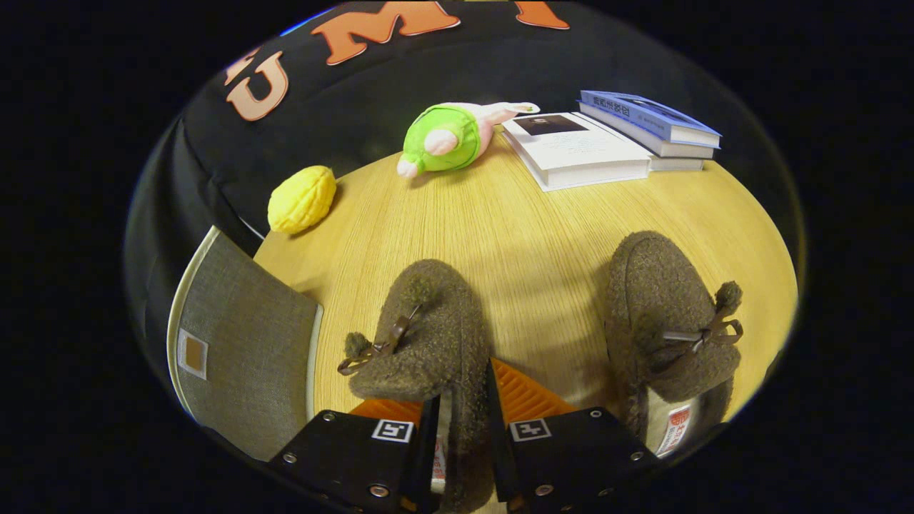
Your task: Open the storage box then place both shoes into the box .Put the left shoe in first, then the right shoe, with the right side of both shoes facing outward in a uniform manner.
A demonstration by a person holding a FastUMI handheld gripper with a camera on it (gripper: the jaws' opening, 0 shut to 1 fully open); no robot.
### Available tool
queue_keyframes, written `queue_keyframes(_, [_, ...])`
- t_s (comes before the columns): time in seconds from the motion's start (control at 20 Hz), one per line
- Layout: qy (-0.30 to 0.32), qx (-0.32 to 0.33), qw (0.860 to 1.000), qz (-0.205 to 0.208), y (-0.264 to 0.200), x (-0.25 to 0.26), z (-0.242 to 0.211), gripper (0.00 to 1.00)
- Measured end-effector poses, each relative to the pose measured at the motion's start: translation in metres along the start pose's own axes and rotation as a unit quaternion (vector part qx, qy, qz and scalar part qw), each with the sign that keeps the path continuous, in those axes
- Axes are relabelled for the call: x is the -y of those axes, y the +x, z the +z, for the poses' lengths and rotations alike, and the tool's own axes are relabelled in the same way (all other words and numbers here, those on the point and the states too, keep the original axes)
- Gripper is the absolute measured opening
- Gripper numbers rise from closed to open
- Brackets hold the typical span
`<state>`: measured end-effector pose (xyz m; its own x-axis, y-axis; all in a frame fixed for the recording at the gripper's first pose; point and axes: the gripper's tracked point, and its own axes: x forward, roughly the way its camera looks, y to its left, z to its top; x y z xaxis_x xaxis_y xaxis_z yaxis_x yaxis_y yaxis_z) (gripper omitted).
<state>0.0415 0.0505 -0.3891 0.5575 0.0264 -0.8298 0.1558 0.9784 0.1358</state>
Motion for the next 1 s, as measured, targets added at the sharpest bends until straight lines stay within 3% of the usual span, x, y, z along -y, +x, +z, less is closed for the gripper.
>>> queue_keyframes(0.05, [0.008, 0.011, 1.000, -0.003, 0.002, 0.003, 0.006, 0.32])
queue_keyframes(0.2, [0.038, 0.011, 0.999, -0.008, 0.003, 0.006, 0.006, 0.10])
queue_keyframes(0.3, [0.047, 0.015, 0.999, -0.012, -0.002, 0.005, 0.010, 0.05])
queue_keyframes(1.0, [0.101, 0.081, 0.989, 0.077, -0.096, -0.086, 0.064, 0.05])
